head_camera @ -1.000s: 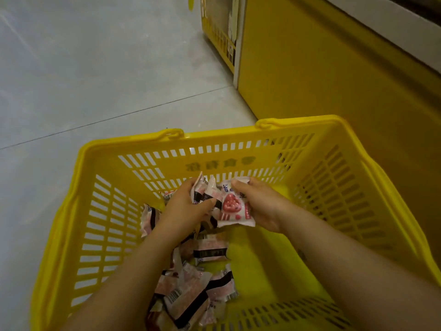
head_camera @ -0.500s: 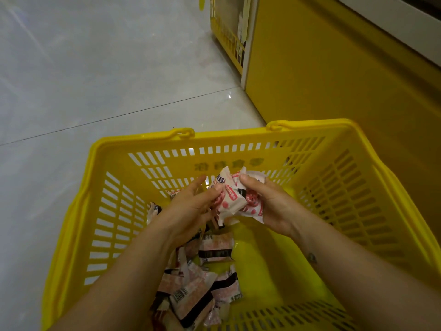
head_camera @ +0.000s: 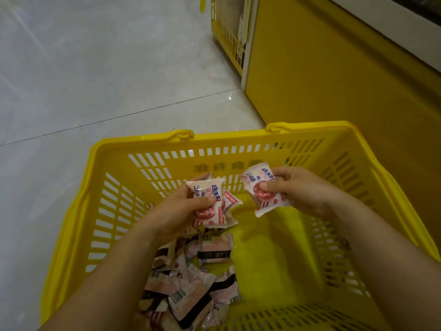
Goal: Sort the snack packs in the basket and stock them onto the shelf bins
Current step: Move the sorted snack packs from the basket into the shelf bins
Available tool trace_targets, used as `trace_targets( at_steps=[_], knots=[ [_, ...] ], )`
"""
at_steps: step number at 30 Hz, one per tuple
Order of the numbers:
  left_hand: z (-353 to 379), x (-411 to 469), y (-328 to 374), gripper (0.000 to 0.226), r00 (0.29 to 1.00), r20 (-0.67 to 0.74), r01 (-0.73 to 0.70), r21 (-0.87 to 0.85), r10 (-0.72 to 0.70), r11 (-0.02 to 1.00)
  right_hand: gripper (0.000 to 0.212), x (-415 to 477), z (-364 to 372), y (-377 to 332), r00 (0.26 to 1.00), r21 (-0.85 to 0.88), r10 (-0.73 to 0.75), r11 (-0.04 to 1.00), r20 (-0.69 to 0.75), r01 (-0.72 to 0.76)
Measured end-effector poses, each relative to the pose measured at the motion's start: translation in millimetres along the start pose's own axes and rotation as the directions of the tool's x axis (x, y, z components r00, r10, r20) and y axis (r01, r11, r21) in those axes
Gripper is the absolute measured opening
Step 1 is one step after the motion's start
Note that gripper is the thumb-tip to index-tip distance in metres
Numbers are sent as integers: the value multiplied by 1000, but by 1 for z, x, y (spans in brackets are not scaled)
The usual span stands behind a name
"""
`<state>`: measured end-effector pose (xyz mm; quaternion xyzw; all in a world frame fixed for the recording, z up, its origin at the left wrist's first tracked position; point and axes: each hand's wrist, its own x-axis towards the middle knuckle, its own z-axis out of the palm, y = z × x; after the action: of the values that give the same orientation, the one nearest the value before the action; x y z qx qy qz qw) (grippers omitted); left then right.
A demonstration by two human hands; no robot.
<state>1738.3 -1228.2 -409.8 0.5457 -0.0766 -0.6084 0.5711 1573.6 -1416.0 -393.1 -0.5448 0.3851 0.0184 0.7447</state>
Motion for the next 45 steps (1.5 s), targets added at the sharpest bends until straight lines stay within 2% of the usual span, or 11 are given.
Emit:
trace_targets(
  at_steps=[9, 12, 17, 22, 26, 32, 36, 38, 40, 43, 45],
  knots=[
    [10, -4, 5, 24, 997, -81, -19, -94, 12, 995, 20, 8, 48, 12, 991, 132, -127, 983, -37, 131],
    [14, -6, 6, 24, 997, -69, -43, -75, 38, 996, 16, 8, 56, 13, 990, 142, -136, 980, -33, 140],
    [24, 2, 1, 29, 960, -235, -204, -225, 150, 953, 17, 5, 54, 16, 997, 179, -77, 980, -29, 81],
    [27, -1, -2, 28, 987, -158, -56, -92, 41, 994, 20, 1, 52, 14, 999, 289, -35, 957, -6, 35],
    [25, 1, 2, 30, 957, -279, -87, -3, 83, 996, 14, -1, 43, 5, 994, 348, -62, 933, -90, 90],
    [42, 1, -5, 39, 989, -98, -107, 41, 110, 993, 32, -3, 74, 10, 998, 308, -59, 950, 21, 50],
    [45, 1, -6, 51, 997, 18, -72, -41, 73, 997, 70, -2, 70, 14, 996, 381, 22, 923, 89, -55],
    [43, -2, -6, 50, 997, 68, -45, 51, 42, 998, 74, -5, 64, 13, 983, 340, 62, 933, 171, -118],
    [33, -6, -3, 57, 998, 63, -37, 303, 19, 952, 70, -3, 55, 14, 984, 281, 68, 953, 164, -112],
    [1, -2, 1, 51, 987, -140, 44, 701, 76, 712, 66, 4, 35, 17, 995, 183, 63, 982, -73, -48],
    [-19, 3, -4, 33, 936, -292, 135, 816, 199, 562, 66, 9, 20, 27, 959, -72, 26, 996, -281, -48]
  ],
)
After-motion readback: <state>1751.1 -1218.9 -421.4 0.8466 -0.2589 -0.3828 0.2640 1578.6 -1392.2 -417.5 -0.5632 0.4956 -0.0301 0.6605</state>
